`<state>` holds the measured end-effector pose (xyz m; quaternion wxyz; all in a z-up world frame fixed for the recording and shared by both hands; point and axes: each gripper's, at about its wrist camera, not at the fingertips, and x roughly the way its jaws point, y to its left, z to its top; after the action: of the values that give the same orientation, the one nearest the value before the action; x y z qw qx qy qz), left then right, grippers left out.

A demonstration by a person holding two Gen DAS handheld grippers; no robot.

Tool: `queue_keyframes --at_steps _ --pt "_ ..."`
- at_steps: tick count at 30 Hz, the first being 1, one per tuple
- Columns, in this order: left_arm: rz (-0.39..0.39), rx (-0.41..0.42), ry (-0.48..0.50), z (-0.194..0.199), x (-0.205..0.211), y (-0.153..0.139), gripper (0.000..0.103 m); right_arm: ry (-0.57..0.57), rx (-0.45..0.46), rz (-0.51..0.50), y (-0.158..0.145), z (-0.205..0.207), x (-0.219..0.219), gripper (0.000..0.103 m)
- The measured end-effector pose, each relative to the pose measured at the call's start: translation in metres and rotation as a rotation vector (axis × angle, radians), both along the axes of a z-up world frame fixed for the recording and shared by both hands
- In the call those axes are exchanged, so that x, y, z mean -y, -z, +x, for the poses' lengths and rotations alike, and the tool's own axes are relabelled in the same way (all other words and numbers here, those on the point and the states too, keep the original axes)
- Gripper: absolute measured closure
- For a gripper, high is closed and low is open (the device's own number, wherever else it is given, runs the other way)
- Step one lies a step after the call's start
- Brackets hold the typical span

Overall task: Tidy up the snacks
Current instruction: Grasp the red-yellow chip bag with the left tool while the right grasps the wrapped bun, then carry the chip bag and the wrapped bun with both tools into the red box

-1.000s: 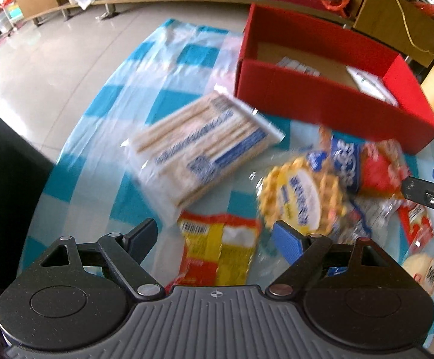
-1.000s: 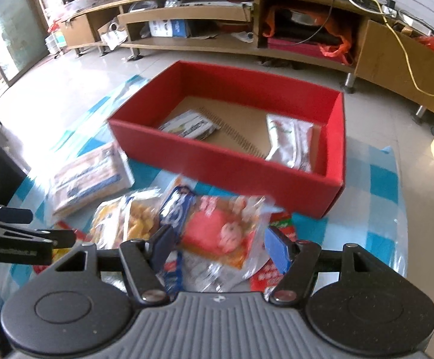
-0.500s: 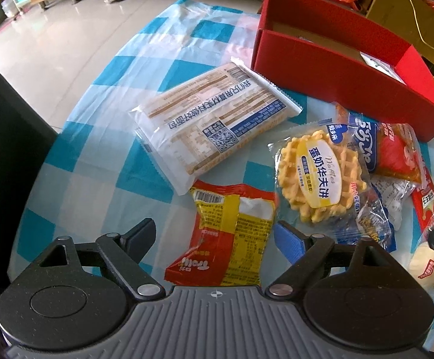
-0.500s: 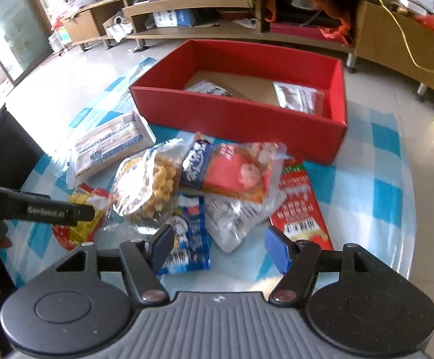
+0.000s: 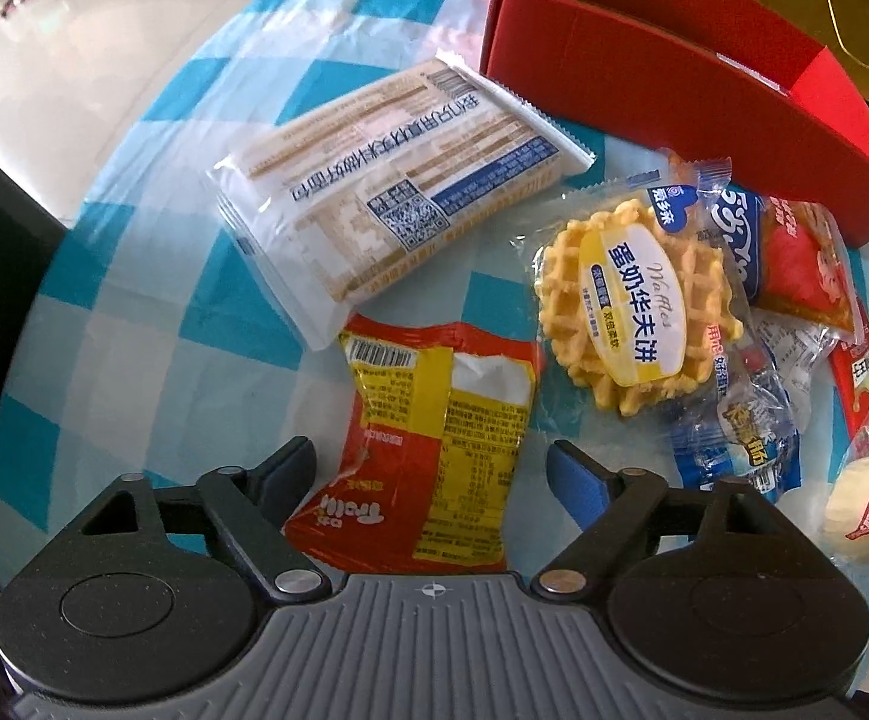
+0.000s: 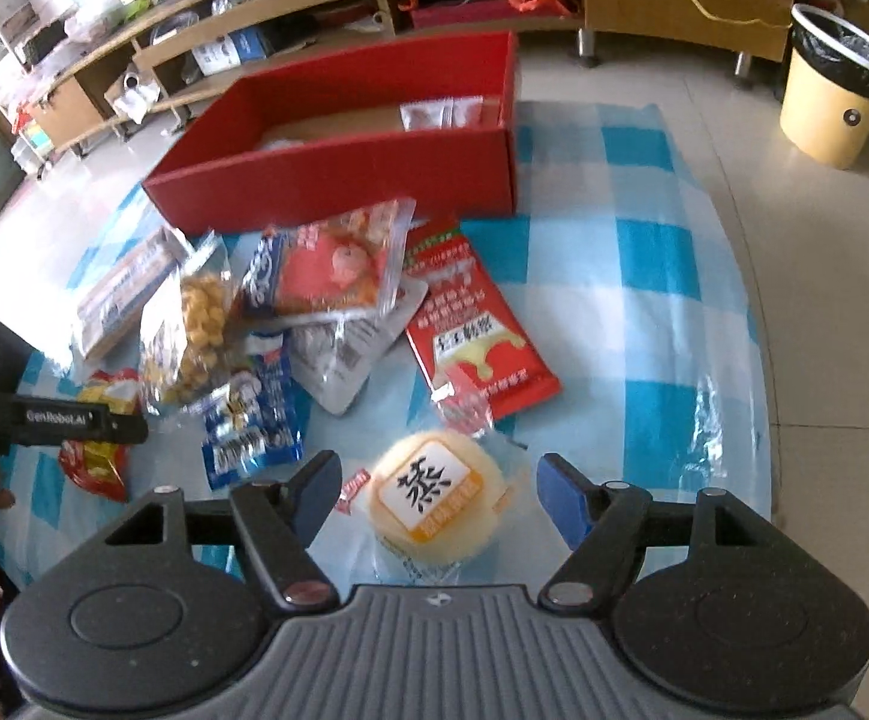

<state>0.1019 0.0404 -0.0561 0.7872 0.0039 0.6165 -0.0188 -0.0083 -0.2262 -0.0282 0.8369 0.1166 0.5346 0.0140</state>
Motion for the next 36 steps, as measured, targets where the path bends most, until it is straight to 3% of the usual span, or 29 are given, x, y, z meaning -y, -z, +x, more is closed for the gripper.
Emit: queue_keyframes --at_steps 4,11,14,16,19,20,27,29,33,34,36 --pt "0.032 0.017 0.004 -0.003 0.002 -0.003 0.033 0.012 -0.041 0.008 0.013 0.005 -0.006 0.032" --pt "0.049 0.027 0.016 -0.007 0.002 -0.003 0.036 -0.005 -0.108 -0.063 0.038 0.003 -0.020 0.028" --pt "0.056 0.029 0.016 -0.006 0.003 -0.002 0.034 0.004 -0.097 -0.077 0.039 0.000 -0.021 0.028" --pt "0.061 0.031 0.018 -0.008 0.004 -0.002 0.027 0.002 -0.094 -0.080 0.040 -0.001 -0.022 0.026" --pt "0.094 0.044 0.022 -0.009 0.006 -0.001 0.019 0.002 -0.083 -0.068 0.042 -0.003 -0.025 0.013" --pt "0.098 0.046 0.021 -0.009 0.006 0.000 0.019 0.012 -0.090 -0.048 0.045 -0.004 -0.025 0.003" --pt "0.094 0.047 0.004 -0.009 -0.002 0.003 0.010 -0.018 -0.092 -0.108 0.048 -0.005 -0.036 0.001" --pt "0.071 0.038 -0.008 -0.008 -0.006 0.004 0.011 0.008 -0.082 -0.104 0.046 -0.008 -0.033 0.007" --pt "0.054 0.045 0.006 -0.009 -0.004 -0.001 0.027 0.022 -0.052 -0.135 0.039 -0.012 -0.030 0.040" --pt "0.046 0.047 0.013 -0.011 -0.002 -0.003 0.036 0.021 -0.045 -0.131 0.037 -0.013 -0.029 0.043" --pt "0.040 0.046 0.020 -0.012 0.001 -0.005 0.039 0.025 -0.040 -0.115 0.036 -0.014 -0.027 0.047"
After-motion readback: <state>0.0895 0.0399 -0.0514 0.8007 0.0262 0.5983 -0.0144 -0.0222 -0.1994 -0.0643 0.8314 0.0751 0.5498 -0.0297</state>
